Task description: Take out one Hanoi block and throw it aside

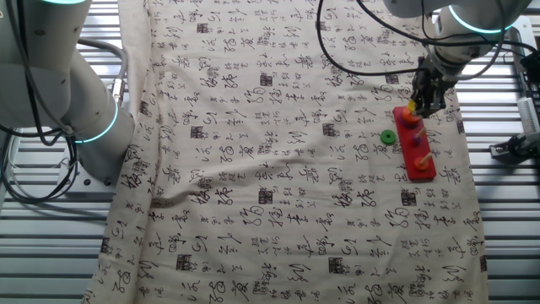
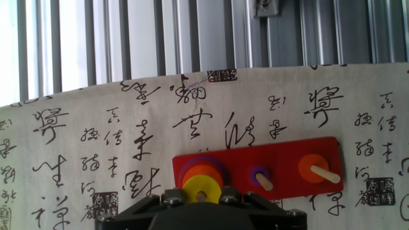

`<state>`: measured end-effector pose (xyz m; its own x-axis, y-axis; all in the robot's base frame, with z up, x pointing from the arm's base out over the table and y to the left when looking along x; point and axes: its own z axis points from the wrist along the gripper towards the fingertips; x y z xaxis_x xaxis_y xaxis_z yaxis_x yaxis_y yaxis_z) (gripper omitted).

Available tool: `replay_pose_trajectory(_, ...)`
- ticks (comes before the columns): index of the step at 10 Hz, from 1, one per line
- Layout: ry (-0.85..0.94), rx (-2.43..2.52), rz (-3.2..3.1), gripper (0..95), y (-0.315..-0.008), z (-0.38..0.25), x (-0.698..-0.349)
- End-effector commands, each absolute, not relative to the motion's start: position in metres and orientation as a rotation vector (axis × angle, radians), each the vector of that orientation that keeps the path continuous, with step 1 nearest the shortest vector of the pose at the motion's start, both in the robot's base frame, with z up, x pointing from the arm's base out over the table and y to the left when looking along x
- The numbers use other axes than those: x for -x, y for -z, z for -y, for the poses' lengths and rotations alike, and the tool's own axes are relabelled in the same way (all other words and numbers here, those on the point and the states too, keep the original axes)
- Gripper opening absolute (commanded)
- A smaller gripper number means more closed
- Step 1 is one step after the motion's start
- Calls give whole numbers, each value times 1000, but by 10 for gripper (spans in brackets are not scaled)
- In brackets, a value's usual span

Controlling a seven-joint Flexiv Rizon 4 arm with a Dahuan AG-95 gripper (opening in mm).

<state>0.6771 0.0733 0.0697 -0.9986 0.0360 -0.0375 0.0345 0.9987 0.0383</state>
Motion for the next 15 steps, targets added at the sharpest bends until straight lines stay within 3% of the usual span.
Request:
replay_pose_trajectory(1,-56,-56,-3103,0,-70,-73,-676)
replay_pose_trajectory(15,-63,-58,-3103,0,-76,-74,-673)
